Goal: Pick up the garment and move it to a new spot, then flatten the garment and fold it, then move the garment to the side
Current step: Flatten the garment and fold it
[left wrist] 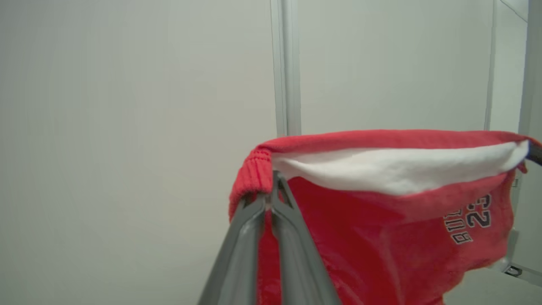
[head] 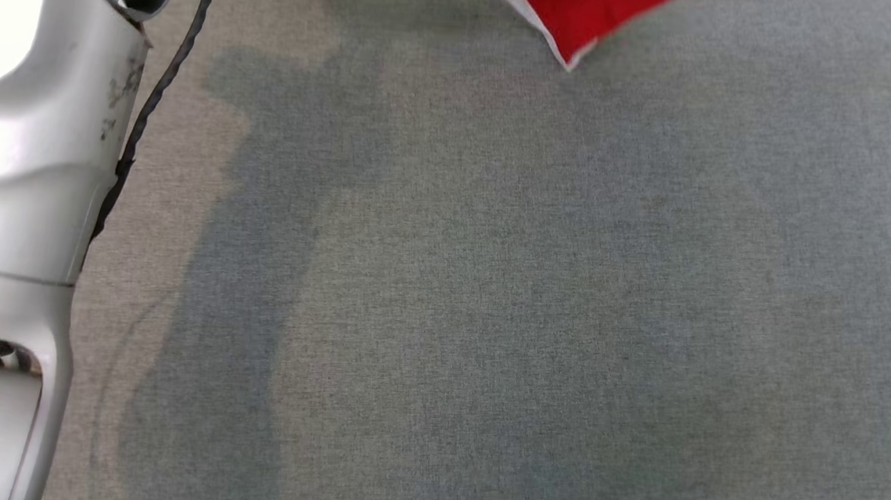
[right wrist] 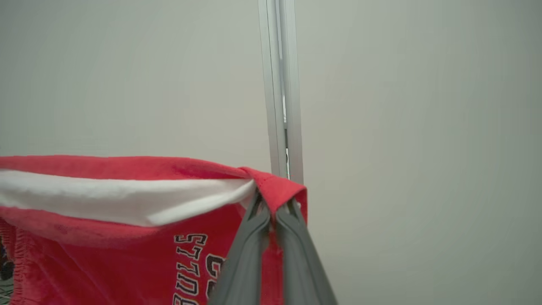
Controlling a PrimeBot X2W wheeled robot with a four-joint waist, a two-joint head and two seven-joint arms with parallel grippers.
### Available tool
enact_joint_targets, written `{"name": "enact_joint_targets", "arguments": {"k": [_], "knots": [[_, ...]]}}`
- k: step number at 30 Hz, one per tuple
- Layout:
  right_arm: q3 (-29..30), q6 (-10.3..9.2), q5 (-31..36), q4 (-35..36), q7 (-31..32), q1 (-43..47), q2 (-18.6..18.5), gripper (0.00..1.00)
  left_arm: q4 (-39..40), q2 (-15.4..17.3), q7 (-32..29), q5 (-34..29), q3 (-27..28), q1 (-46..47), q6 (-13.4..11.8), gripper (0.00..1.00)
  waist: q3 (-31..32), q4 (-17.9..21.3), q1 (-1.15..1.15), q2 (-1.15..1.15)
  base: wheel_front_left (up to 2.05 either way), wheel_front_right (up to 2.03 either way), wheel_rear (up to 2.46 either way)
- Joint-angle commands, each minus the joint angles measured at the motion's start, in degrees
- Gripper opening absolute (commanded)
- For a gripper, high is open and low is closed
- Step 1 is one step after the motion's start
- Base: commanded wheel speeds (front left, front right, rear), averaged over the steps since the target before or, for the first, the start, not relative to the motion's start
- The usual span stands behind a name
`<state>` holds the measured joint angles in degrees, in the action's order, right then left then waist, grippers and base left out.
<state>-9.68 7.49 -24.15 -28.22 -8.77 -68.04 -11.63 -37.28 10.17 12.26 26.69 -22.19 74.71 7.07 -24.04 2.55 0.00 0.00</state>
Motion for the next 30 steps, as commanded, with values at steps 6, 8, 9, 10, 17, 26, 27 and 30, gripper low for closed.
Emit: {"name": "enact_joint_targets", "arguments": {"k": [6, 8, 9, 10, 17, 26, 27, 30], "knots": [[-4.44, 0.01, -3.04, -16.74, -3.11, -1.47, 3.21, 0.0, -14.87, -3.13, 2.03, 2.83, -3.04, -1.08, 0.52, 0.0, -2.0, -0.04, 0.0, 0.0, 0.0, 0.0, 0.0], [-6.2, 0.01, -4.42, -20.91, -3.46, 0.28, 3.96, 0.0, -18.18, -3.83, 2.28, 4.36, -4.46, -3.53, 0.46, 0.0, -2.23, -0.19, 0.0, 0.0, 0.0, 0.0, 0.0], [-6.2, 0.01, -4.42, -20.91, -3.46, 0.28, 3.96, 0.0, -18.18, -3.83, 2.28, 4.36, -4.46, -3.53, 0.46, 0.0, -2.23, -0.19, 0.0, 0.0, 0.0, 0.0, 0.0], [-6.92, 0.01, -5.22, -22.81, -3.74, 1.33, 4.18, 0.0, -19.6, -4.31, 2.4, 5.32, -5.41, -5.24, 0.4, 0.0, -2.18, -0.28, 0.0, 0.0, 0.0, 0.0, 0.0], [-11.73, 0.01, -11.73, -30.46, -5.33, 10.52, 5.45, 0.0, -24.06, -6.12, 2.72, 12.84, -10.69, -16.74, 0.42, 0.0, -1.65, -0.83, 0.0, 0.0, 0.0, 0.0, 0.0], [-13.56, 0.01, -19.81, -22.51, -6.3, 28.45, 3.01, 0.0, -16.05, -3.69, 2.9, 13.92, -11.27, -30.61, 0.43, 0.0, 3.78, -1.49, 0.0, 0.0, 0.0, 0.0, 0.0], [-12.87, 0.01, -20.54, -20.08, -6.31, 30.76, 2.67, 0.0, -14.62, -3.49, 2.9, 13.42, -10.67, -32.35, 0.43, 0.0, 4.57, -1.51, 0.0, 0.0, 0.0, 0.0, 0.0], [-11.13, 0.01, -21.91, -12.45, -6.33, 38.58, 1.68, 0.0, -10.2, -2.37, 2.91, 12.07, -8.41, -37.96, 0.28, 0.0, 6.9, -1.22, 0.0, 0.0, 0.0, 0.0, 0.0]]}}
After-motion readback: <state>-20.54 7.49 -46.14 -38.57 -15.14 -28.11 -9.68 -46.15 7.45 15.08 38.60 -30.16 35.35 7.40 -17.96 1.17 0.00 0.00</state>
